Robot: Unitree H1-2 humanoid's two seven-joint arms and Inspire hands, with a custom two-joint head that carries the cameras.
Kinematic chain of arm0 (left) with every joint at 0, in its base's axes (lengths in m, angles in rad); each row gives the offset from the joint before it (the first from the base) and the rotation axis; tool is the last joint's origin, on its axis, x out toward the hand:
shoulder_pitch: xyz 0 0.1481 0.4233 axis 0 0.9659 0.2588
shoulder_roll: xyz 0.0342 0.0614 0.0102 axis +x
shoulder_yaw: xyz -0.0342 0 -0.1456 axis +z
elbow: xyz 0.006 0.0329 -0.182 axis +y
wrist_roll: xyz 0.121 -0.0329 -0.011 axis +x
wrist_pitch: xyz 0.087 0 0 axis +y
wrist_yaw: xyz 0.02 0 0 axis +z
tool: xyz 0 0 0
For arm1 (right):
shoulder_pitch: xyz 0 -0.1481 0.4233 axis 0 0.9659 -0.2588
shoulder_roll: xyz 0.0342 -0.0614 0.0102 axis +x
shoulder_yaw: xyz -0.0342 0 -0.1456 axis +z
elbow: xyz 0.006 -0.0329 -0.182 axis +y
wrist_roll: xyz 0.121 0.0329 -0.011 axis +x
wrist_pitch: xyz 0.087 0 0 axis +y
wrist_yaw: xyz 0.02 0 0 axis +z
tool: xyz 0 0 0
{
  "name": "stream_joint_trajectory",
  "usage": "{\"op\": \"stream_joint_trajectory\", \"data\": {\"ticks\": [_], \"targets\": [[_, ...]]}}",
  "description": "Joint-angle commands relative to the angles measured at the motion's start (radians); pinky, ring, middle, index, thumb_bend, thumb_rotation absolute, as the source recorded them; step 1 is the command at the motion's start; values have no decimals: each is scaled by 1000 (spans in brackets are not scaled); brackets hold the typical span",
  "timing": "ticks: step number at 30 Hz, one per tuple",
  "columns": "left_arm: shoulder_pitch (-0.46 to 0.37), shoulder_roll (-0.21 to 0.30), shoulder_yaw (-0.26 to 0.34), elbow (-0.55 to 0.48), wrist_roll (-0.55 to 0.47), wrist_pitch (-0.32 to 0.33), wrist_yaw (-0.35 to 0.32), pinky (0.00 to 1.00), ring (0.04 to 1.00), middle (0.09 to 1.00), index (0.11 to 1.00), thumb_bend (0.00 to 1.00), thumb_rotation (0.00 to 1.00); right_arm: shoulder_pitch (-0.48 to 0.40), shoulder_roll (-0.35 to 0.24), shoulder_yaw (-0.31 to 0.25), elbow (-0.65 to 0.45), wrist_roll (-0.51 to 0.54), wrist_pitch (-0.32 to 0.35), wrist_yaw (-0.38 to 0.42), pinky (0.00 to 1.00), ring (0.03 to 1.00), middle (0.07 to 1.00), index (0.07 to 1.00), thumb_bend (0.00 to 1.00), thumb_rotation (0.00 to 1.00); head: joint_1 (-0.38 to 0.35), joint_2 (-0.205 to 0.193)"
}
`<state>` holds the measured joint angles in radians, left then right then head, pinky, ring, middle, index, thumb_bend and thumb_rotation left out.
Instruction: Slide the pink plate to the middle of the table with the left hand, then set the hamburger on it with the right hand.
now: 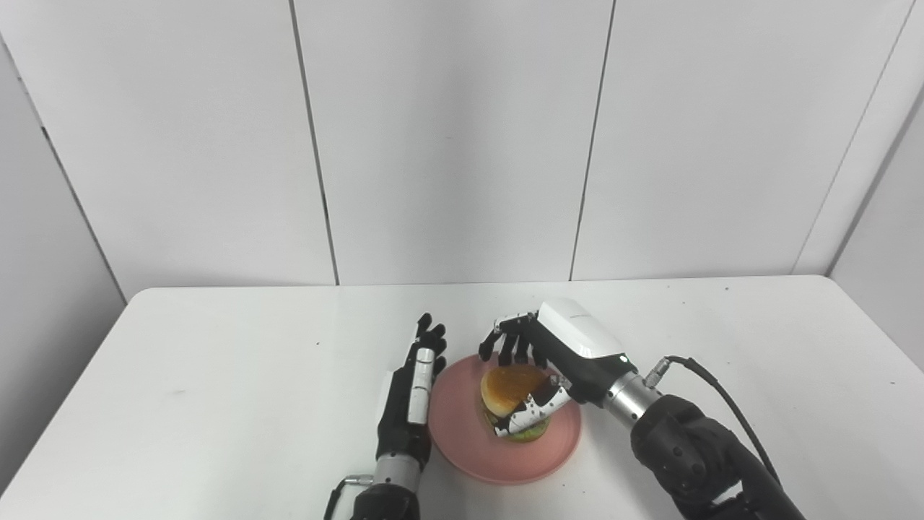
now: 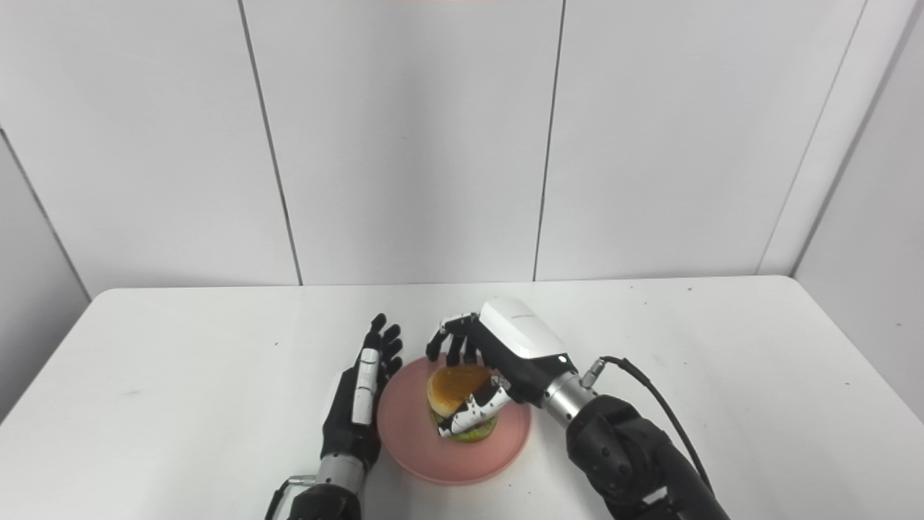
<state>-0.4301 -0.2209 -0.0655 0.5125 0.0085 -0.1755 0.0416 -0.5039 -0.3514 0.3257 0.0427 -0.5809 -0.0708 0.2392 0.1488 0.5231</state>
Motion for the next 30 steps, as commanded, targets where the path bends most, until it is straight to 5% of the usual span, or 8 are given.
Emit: {"op": "stream_joint_trajectory", "data": {"ticks": [1,13,14,15,16,18,22,30], "targets": [[51,-11,-2,60,3,-3,8,953,956,955,957,661,1000,-63,8,-3,20,-18,-59,-39,241,310,403,517,516,0,-2,0],[62,-6,-2,50,-9,-19,-5,964,974,969,969,655,1000,-81,37,34,154,-111,-72,-99,394,494,467,518,523,0,-12,0],[62,-7,1,50,-15,-19,-8,971,978,972,970,657,1000,-80,34,39,153,-118,-66,-92,520,627,640,502,514,99,-12,0],[63,-9,6,47,-26,-12,-12,971,978,972,970,657,1000,-76,32,42,143,-121,-55,-81,520,627,640,502,514,99,-12,0],[64,-11,10,45,-35,-8,-16,980,984,977,973,665,1000,-71,29,42,134,-120,-53,-76,627,732,733,659,591,151,-12,0],[66,-11,10,42,-39,-13,-19,980,987,981,978,655,1000,-60,29,35,120,-104,-57,-73,759,854,839,793,642,300,-14,1],[67,-5,5,38,-35,-13,-21,967,979,979,978,643,1000,-43,23,24,78,-75,-44,-35,985,992,982,900,663,515,-21,-3],[73,1,0,22,-14,13,1,955,965,958,955,665,1000,27,4,-38,-28,-11,-8,29,1000,1000,1000,984,723,425,-24,-3]]}}
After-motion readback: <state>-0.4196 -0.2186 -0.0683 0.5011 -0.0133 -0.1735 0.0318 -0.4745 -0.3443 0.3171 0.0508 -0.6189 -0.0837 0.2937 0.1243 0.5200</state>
